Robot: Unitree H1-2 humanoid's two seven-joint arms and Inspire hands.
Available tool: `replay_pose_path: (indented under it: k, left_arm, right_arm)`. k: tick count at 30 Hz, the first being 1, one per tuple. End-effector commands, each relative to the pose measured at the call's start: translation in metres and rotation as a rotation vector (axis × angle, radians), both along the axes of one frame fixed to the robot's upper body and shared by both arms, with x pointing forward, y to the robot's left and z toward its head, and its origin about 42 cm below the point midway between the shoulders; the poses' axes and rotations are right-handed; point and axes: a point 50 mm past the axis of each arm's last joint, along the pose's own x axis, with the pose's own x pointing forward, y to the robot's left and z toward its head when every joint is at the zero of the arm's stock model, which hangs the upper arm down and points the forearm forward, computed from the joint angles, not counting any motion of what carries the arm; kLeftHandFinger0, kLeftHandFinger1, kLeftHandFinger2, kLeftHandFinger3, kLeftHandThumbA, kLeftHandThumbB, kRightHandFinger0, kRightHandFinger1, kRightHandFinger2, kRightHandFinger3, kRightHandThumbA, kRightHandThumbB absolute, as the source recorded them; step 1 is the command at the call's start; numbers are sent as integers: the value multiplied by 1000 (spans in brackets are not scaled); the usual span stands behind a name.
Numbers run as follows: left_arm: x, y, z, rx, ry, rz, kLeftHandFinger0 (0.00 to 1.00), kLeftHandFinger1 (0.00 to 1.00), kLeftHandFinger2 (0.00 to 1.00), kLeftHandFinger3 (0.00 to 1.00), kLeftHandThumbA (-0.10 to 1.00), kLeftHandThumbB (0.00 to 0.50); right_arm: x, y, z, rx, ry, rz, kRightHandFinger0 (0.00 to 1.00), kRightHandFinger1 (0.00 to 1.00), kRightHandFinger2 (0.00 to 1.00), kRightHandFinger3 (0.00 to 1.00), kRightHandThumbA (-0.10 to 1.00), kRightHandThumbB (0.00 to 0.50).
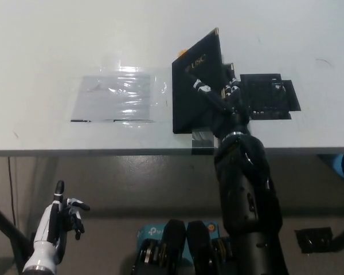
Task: The robot uses its right hand to push the cover of the diary kept in the middle of the desk towards the left to open it
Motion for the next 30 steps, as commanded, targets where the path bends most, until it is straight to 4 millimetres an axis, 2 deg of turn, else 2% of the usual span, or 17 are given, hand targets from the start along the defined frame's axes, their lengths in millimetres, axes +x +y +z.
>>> replay_pose_path:
  k: [1, 2, 4, 8, 9, 13, 15, 16, 17, 18, 21, 23, 24, 26, 27, 29, 30]
  left_arm:
    - [9, -1, 14, 1, -39, -5, 136, 171, 117, 296, 1000, 458]
    - [9, -2, 13, 4, -38, -12, 135, 172, 113, 291, 1000, 435]
    - [10, -3, 14, 10, -40, -26, 129, 171, 114, 290, 1000, 428]
    - [12, -5, 13, 42, -42, -50, 127, 183, 134, 322, 1000, 441]
    - [13, -6, 13, 31, -41, -56, 140, 198, 151, 346, 1000, 436]
    - [15, -11, 13, 28, -36, -62, 147, 204, 155, 350, 1000, 446]
    - [15, -11, 13, 34, -46, -70, 124, 188, 143, 346, 1000, 418]
    - [14, -12, 13, 32, -50, -74, 113, 167, 127, 347, 1000, 407]
    - [13, -12, 13, 35, -48, -78, 111, 163, 125, 347, 1000, 406]
    - [14, -12, 13, 33, -43, -79, 136, 170, 128, 342, 1000, 427]
    - [14, -13, 13, 34, -37, -89, 146, 175, 126, 334, 1000, 452]
    - [15, -13, 13, 51, -50, -97, 150, 179, 140, 343, 1000, 487]
    - [16, -12, 13, 49, -53, -100, 121, 162, 128, 334, 1000, 498]
    - [17, -13, 14, 54, -57, -110, 102, 157, 119, 332, 1000, 500]
    - [17, -13, 14, 55, -54, -110, 110, 161, 114, 330, 1000, 500]
    - [19, -14, 16, 68, -49, -115, 152, 180, 119, 341, 1000, 500]
    - [20, -14, 17, 81, -46, -124, 157, 182, 120, 345, 1000, 500]
  right_arm:
    - [-5, 19, 6, 59, 1, 18, 875, 957, 1000, 1000, 1000, 94]
    - [-9, 22, -4, 74, 24, 17, 892, 974, 1000, 1000, 1000, 71]
    - [-13, 25, -12, 80, 36, 21, 914, 996, 1000, 1000, 1000, 61]
    - [-18, 36, -12, 97, 28, 43, 890, 999, 1000, 1000, 998, 103]
    - [-20, 43, -12, 77, 31, 55, 873, 961, 1000, 1000, 980, 150]
    - [-24, 59, -18, -2, 29, 115, 885, 956, 1000, 1000, 1000, 133]
    - [-25, 63, -19, -8, 30, 119, 868, 934, 984, 1000, 1000, 137]
    - [-26, 72, -15, -99, -3, 164, 867, 968, 1000, 1000, 1000, 137]
    - [-27, 71, -17, -95, 0, 159, 867, 971, 1000, 1000, 1000, 136]
    - [-25, 79, -10, -151, -22, 191, 896, 994, 1000, 1000, 1000, 136]
    - [-23, 84, -4, -235, -71, 224, 922, 1000, 1000, 1000, 1000, 127]
    - [-15, 89, 11, -350, -139, 245, 918, 1000, 1000, 1000, 1000, 159]
    - [-12, 90, 17, -365, -159, 247, 920, 1000, 1000, 1000, 1000, 174]
    - [-8, 90, 28, -443, -230, 251, 920, 1000, 1000, 1000, 1000, 157]
    - [-5, 91, 33, -499, -259, 248, 884, 979, 1000, 1000, 1000, 161]
    - [-1, 90, 37, -599, -294, 250, 898, 974, 984, 1000, 1000, 210]
    - [1, 89, 37, -638, -309, 253, 906, 976, 980, 1000, 1000, 219]
